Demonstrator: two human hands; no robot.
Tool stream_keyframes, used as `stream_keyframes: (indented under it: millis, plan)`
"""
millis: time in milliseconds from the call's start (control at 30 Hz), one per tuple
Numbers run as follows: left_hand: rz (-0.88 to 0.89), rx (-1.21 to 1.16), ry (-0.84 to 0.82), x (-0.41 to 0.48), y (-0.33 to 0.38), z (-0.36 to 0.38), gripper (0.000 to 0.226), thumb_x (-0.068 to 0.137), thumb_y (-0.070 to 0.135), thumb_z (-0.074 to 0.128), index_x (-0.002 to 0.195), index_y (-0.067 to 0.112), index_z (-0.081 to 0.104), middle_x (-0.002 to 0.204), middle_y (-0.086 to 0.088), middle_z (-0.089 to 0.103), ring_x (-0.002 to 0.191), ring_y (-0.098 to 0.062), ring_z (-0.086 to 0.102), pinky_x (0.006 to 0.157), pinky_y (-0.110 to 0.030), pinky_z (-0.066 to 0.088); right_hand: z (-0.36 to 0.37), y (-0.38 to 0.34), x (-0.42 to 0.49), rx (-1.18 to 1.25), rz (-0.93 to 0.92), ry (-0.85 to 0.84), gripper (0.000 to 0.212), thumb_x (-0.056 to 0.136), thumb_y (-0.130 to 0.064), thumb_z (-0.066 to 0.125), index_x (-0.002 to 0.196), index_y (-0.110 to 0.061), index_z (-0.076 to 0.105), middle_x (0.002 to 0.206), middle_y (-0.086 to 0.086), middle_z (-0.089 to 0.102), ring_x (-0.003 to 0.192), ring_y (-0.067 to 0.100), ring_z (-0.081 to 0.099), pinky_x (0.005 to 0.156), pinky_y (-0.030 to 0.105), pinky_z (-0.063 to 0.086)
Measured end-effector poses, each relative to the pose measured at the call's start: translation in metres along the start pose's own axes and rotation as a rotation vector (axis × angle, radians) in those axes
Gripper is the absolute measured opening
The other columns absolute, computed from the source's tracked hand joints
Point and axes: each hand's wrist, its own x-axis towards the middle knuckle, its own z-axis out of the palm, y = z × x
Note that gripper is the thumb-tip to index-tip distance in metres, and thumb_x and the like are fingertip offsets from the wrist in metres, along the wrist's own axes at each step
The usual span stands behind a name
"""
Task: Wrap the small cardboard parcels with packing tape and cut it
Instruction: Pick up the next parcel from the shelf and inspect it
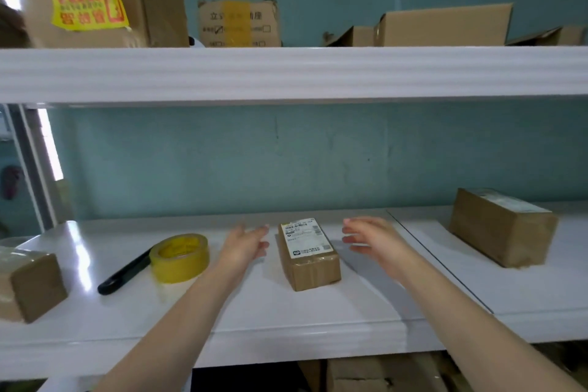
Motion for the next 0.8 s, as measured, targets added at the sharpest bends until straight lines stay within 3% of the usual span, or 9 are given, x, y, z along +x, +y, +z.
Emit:
stream_keyframes:
  millis: [67,133,200,233,367,467,600,700,800]
  plan:
    - [-0.105,0.02,-0.069,-0.001,-0.014,0.009,0.047,0.076,0.03,0.073,0.105,0.001,0.05,0.078,-0.014,0.057,0.078,-0.027,0.055,0.065,-0.035,0.046,0.016,0.013,0.0,0.11,0.112,-0.039,0.017,0.086,-0.021,0.063,0.089,-0.004,0.066,0.083,0.012,0.067,0.072,0.023,0.064,0.065,0.029,0.048]
    - [-0.127,0.057,-0.133,0.002,-0.025,0.015,0.05,0.071,0.041,0.074,0.09,-0.002,0.056,0.084,-0.01,0.065,0.08,-0.028,0.062,0.077,-0.035,0.051,0.031,0.022,-0.001,0.133,0.186,-0.073,0.025,0.085,-0.021,0.063,0.094,0.002,0.068,0.087,0.015,0.072,0.079,0.029,0.069,0.073,0.035,0.053]
    - [-0.127,0.05,-0.176,0.003,-0.029,0.021,0.05,0.074,0.037,0.072,0.097,-0.007,0.063,0.095,-0.012,0.073,0.092,-0.028,0.068,0.091,-0.039,0.052,0.042,0.026,-0.001,0.095,0.203,-0.041,0.029,0.084,-0.019,0.063,0.099,0.006,0.067,0.09,0.019,0.073,0.083,0.032,0.07,0.076,0.038,0.054]
    - [-0.124,0.028,-0.197,-0.001,-0.025,0.024,0.04,0.08,0.027,0.069,0.102,-0.006,0.064,0.097,-0.014,0.073,0.092,-0.027,0.068,0.089,-0.036,0.053,0.045,0.026,-0.001,0.109,0.196,-0.028,0.027,0.085,-0.017,0.062,0.098,0.006,0.067,0.09,0.02,0.073,0.079,0.031,0.069,0.072,0.036,0.054]
    - [0.014,-0.028,-0.261,-0.013,-0.01,0.019,0.031,0.086,-0.002,0.06,0.114,0.009,0.063,0.1,-0.011,0.072,0.074,-0.02,0.07,0.057,-0.025,0.053,0.053,0.019,-0.005,0.285,0.152,-0.062,0.018,0.087,-0.007,0.056,0.1,0.0,0.067,0.088,0.019,0.072,0.068,0.026,0.068,0.056,0.027,0.052]
    - [0.184,-0.084,-0.265,-0.022,0.01,0.009,0.047,0.082,-0.01,0.06,0.11,0.027,0.061,0.091,0.005,0.073,0.069,-0.009,0.071,0.053,-0.021,0.053,0.053,0.01,-0.005,0.41,0.036,-0.147,0.021,0.086,-0.006,0.058,0.105,-0.006,0.067,0.094,0.017,0.073,0.079,0.03,0.07,0.067,0.034,0.056]
    - [0.35,-0.108,-0.278,-0.025,0.03,-0.002,0.066,0.078,-0.015,0.062,0.133,0.02,0.048,0.108,0.004,0.067,0.082,-0.004,0.069,0.067,-0.022,0.056,0.054,-0.008,-0.005,0.426,-0.085,-0.178,0.033,0.084,-0.003,0.061,0.117,-0.006,0.061,0.106,0.016,0.071,0.09,0.029,0.068,0.08,0.038,0.055]
    - [0.38,-0.133,-0.274,-0.029,0.036,-0.007,0.065,0.077,-0.016,0.061,0.132,0.017,0.05,0.113,0.004,0.066,0.087,-0.004,0.069,0.069,-0.021,0.056,0.057,-0.014,-0.008,0.439,-0.113,-0.179,0.038,0.083,-0.001,0.061,0.121,-0.005,0.057,0.111,0.019,0.068,0.097,0.034,0.065,0.091,0.046,0.05]
    - [0.396,-0.154,-0.232,-0.031,0.036,-0.008,0.057,0.077,-0.016,0.061,0.128,0.008,0.054,0.113,-0.003,0.067,0.083,-0.003,0.069,0.067,-0.02,0.056,0.061,-0.017,-0.013,0.42,-0.143,-0.145,0.042,0.082,-0.002,0.064,0.122,-0.006,0.053,0.107,0.014,0.07,0.101,0.031,0.066,0.089,0.039,0.052]
